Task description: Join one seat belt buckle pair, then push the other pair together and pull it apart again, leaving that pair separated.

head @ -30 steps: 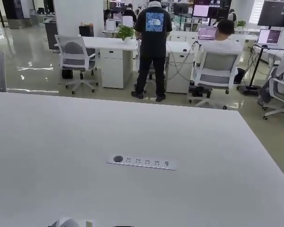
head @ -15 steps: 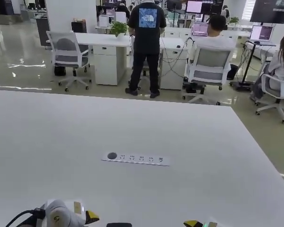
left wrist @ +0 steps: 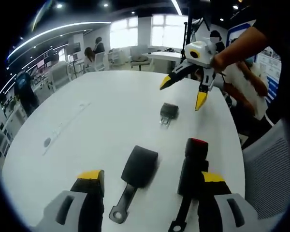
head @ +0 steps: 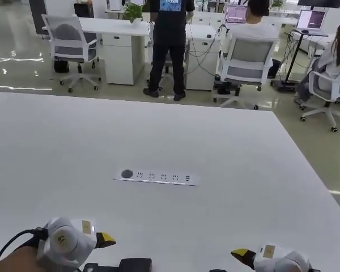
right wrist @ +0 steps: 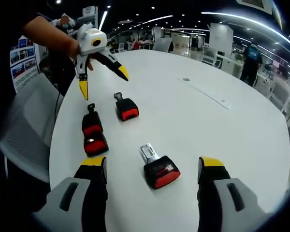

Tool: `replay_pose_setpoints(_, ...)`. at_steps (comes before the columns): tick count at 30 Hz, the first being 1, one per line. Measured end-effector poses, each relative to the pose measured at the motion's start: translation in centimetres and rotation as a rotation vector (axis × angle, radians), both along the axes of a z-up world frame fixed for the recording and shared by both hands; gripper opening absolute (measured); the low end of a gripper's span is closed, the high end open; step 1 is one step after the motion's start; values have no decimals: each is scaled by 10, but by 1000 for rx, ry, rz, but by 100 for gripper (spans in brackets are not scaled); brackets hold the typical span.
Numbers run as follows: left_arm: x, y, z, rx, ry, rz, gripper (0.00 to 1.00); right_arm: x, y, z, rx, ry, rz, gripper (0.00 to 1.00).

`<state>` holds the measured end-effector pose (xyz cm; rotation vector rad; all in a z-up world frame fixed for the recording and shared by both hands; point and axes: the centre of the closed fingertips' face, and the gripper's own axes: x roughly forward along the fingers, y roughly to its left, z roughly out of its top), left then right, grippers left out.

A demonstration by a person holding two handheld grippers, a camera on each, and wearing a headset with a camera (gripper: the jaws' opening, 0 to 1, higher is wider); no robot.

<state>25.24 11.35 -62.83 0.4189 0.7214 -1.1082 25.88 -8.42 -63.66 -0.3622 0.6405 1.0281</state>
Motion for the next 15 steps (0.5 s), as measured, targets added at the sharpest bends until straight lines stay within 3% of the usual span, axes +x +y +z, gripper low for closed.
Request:
replay_pose_setpoints(4,9,3,-12,1,9,-10,79,4,-4,-5,-7,17,9,74)
replay_pose_setpoints(6,4,-8,-4,-2,18,-14,79,6,-7,-9,-22,12,14,72)
replay_pose_setpoints(8,13,-2,-17,0,22,-21,78,8,-8,-14,-20,26,15,72)
replay_pose_setpoints(11,17,0,-27,8,25,-39,75,6,-7,-17,-32,43,37,72)
replay_pose_setpoints(14,12,-12,-23,7,38,-53,74,5,-7,-23,-38,65,57,72)
replay_pose_setpoints(15,18,-6,-33,10,39,-59,74,4,-7,-26,-45,71,70,72)
